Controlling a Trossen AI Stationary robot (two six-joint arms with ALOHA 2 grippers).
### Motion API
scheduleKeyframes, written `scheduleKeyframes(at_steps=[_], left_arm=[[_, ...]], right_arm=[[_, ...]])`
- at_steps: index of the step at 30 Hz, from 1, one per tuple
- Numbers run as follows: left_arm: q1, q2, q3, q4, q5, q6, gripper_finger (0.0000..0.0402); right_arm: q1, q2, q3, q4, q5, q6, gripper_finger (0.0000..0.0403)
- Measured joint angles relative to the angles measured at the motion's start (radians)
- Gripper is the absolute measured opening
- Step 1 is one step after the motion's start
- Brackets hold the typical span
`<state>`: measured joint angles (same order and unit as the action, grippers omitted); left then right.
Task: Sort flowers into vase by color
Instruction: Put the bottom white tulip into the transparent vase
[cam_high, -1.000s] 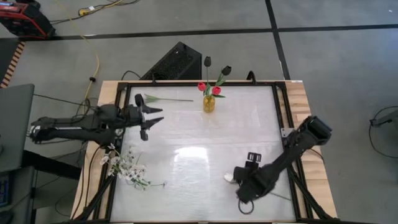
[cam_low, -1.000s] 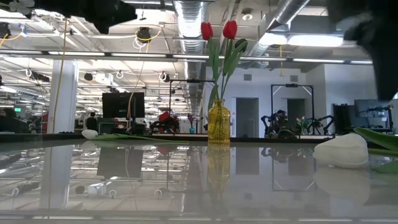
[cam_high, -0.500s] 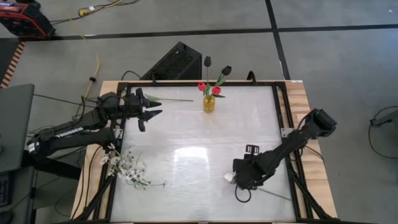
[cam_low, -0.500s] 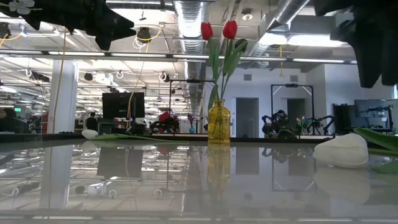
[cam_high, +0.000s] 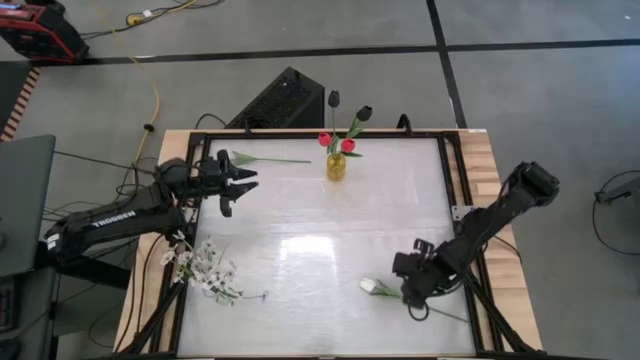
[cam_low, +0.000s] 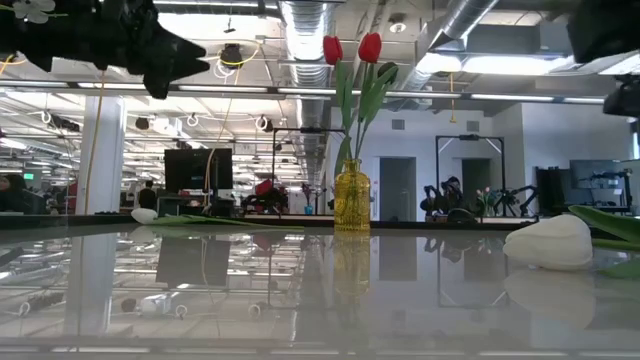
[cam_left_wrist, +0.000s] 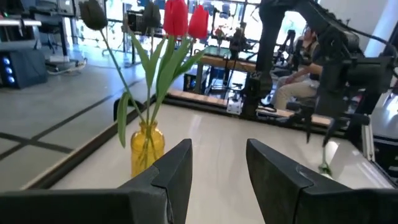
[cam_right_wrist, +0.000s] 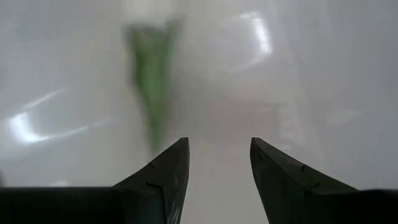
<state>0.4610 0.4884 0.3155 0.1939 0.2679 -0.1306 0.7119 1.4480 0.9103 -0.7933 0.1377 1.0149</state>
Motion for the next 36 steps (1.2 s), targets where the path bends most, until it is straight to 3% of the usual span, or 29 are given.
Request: scheduleKeyframes(at_steps=[9,15,23,29,34,36], left_arm=[[-0.006,0.002,-0.042,0.019,0.009,-0.015,0.0139],[-0.078,0.002,-0.076,0.088,0.018,-0.01,0.0139],[-0.154,0.002,-0.103,0.117,-0.067,-0.002,0.0139],[-0.181,0.002,-0.103,0.115,-0.071,0.012,0.0139],[-0.181,0.002,-0.103,0.112,-0.073,0.012,0.0139],[-0.181,0.002,-0.103,0.112,-0.072,0.005,0.0139]], right_arm=[[0.065,0.107,0.001,0.045,-0.045,0.147,0.0195],[0.085,0.189,0.003,0.144,-0.113,0.186,0.0195],[0.112,0.294,0.042,0.145,-0.121,0.19,0.019],[0.109,0.349,0.09,0.069,-0.16,0.189,0.012],[0.099,0.316,0.128,0.017,-0.153,0.184,0.0027],[0.091,0.29,0.133,0.008,-0.124,0.183,0.0018]])
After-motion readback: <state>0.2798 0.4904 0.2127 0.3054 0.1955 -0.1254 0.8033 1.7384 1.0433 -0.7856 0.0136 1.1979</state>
